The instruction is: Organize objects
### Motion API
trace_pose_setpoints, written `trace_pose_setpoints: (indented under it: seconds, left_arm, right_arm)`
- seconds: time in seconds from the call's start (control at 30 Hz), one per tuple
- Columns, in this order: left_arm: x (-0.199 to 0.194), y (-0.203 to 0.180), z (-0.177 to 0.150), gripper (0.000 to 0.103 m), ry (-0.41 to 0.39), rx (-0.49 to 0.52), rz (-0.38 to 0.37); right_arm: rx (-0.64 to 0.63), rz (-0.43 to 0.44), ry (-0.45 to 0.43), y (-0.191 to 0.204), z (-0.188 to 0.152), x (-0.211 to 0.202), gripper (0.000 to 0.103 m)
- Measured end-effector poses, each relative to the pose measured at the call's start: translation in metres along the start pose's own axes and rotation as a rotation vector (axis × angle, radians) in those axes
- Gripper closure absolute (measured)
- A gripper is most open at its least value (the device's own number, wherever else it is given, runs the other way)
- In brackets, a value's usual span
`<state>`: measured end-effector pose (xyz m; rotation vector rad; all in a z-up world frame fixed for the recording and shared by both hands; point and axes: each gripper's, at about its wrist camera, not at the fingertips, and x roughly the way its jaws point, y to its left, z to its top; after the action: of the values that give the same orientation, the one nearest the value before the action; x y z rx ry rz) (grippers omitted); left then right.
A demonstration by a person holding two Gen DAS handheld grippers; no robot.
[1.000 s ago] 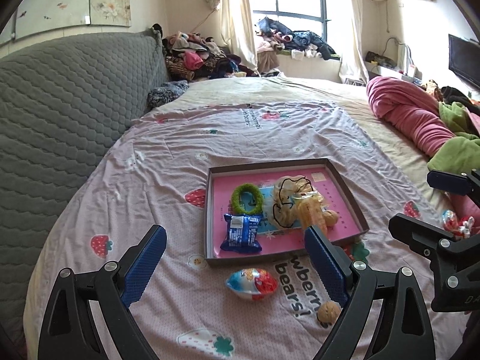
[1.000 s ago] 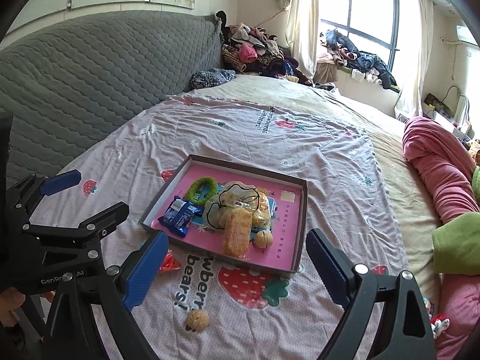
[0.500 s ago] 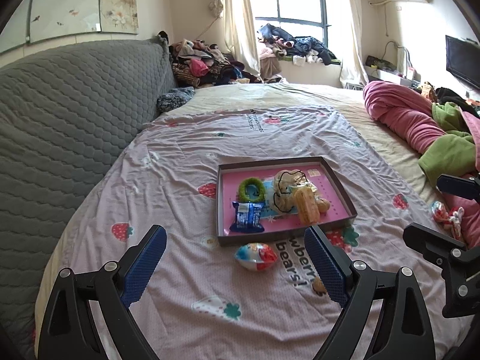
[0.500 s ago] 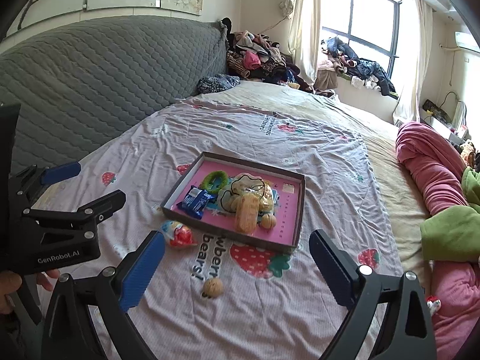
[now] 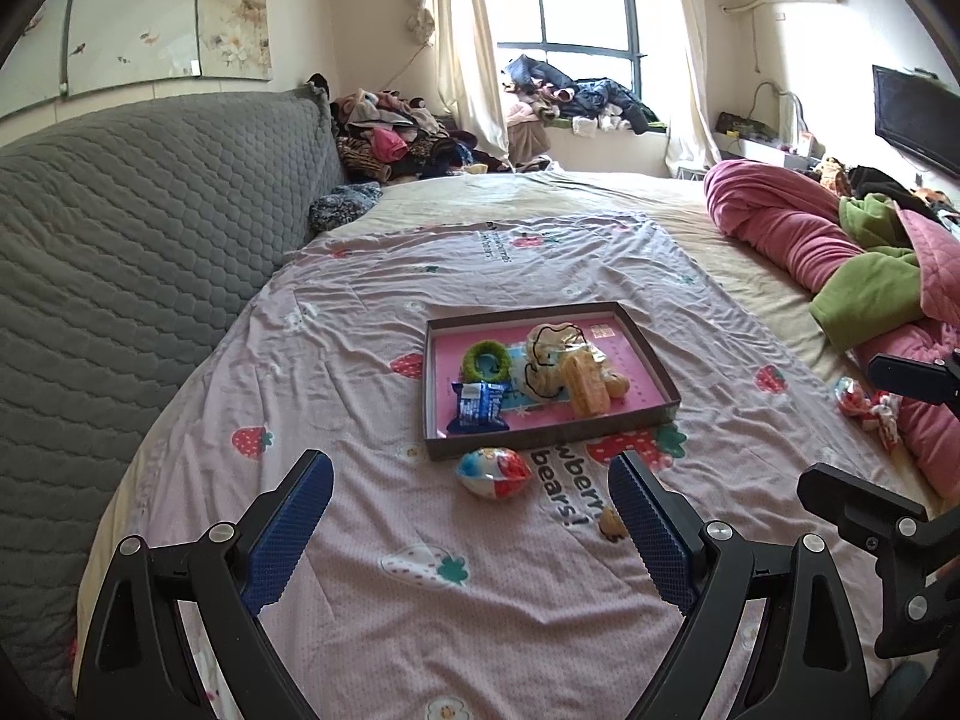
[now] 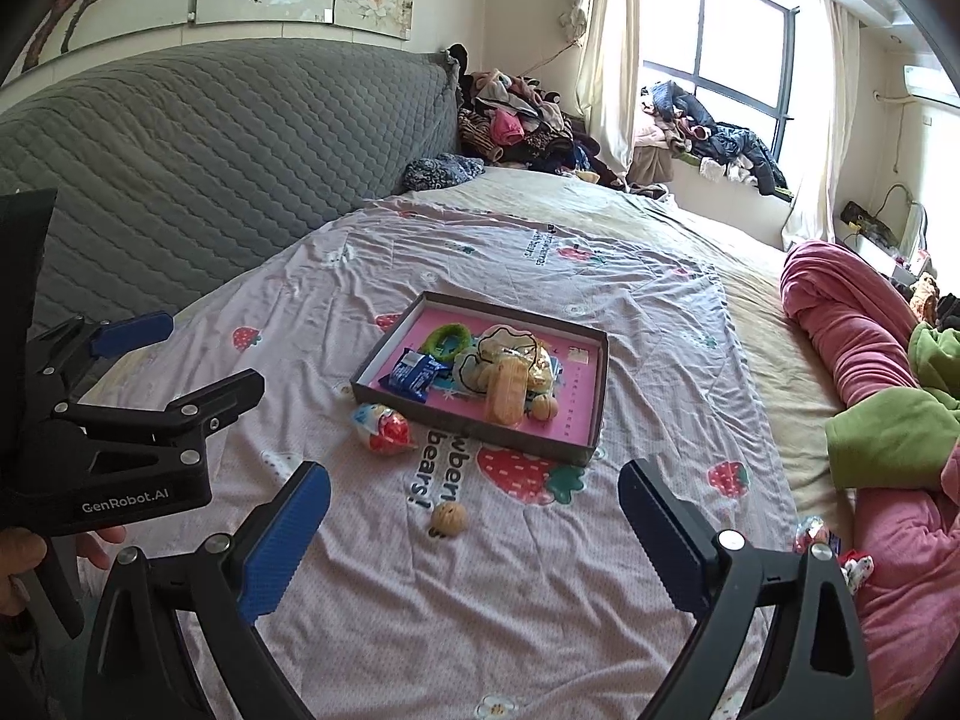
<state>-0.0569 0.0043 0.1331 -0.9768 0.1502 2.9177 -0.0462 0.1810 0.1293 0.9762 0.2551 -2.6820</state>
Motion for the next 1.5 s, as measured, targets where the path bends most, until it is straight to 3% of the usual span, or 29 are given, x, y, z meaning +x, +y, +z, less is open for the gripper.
trace_pose_setpoints:
  seconds: [0.67, 1.5]
  left_arm:
    - [-0.008, -0.001, -0.031, 0.009, 0.018, 0.006, -0.014]
    - [0.065, -0.001, -0.069, 0.009, 0.124, -0.004, -0.052]
  right_arm:
    - [-0.01, 0.01, -0.006, 0.016, -0.03, -0.014, 0.006]
    - [-0.002, 0.015, 0.136, 0.017, -0.073, 0.061, 0.006]
